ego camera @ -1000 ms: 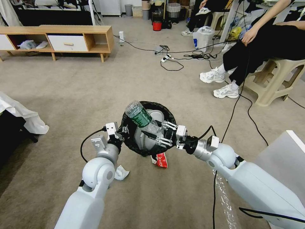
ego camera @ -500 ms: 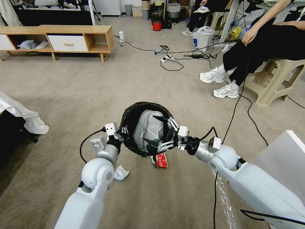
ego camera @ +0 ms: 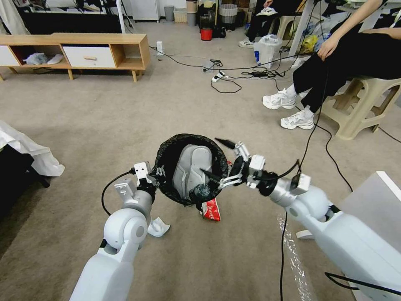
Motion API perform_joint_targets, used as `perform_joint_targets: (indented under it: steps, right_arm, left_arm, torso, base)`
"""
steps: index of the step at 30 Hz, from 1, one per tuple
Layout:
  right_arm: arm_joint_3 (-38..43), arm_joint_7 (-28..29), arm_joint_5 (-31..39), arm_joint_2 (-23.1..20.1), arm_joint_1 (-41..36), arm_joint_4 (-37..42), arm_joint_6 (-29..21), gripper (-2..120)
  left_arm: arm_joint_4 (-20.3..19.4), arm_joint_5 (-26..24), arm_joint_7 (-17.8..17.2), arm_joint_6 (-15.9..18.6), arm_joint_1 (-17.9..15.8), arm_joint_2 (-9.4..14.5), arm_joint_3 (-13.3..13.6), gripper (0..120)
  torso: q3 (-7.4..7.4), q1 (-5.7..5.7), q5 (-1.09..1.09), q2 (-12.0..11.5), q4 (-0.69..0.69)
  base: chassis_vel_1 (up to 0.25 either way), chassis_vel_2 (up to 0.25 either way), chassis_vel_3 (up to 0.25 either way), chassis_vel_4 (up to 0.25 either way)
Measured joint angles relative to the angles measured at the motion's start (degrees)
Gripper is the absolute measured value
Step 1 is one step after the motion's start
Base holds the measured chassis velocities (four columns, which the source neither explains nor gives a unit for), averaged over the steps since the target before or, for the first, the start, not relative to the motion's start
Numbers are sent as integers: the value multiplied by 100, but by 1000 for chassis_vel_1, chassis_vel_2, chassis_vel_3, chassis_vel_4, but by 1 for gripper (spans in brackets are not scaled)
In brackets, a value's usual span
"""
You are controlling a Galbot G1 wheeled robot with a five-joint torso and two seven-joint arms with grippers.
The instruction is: Pick up the trash bin and place the garbage on the floor into it.
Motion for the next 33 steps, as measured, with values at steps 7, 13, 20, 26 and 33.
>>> perform_joint_targets:
  steps: [7, 13, 20, 26, 33]
  right_arm:
    - [516, 0, 102, -125, -245, 206, -11, 100]
    - [895, -1, 223, -114, -306, 316, -36, 100]
    - [1123, 127, 251, -112, -446, 308, -82, 100]
    - [1254, 944, 22, -61, -579, 402, -439, 100]
    - [934, 1815, -190, 111, -657, 172, -854, 100]
  left_arm:
    - [-21, -99, -26, 16, 27, 2, -135, 4]
    - [-22, -274, -111, 86, 66, 19, -290, 4]
    - [-171, -470, -258, 282, 129, 36, -614, 4]
    - [-424, -608, -359, 505, 145, 70, -1039, 4]
    - [-661, -676, -388, 629, 143, 68, -1537, 4]
  torso:
    - [0, 0, 1, 0, 0]
    - [0, 0, 0, 0, 0]
    - [0, 0, 0, 0, 0]
    - [0, 0, -1, 0, 0]
    - [0, 0, 0, 0, 0]
  base:
    - [0, 0, 0, 0]
    - [0, 0, 0, 0]
    - [0, 0, 0, 0]
    - [0, 0, 0, 0]
    - [0, 0, 0, 0]
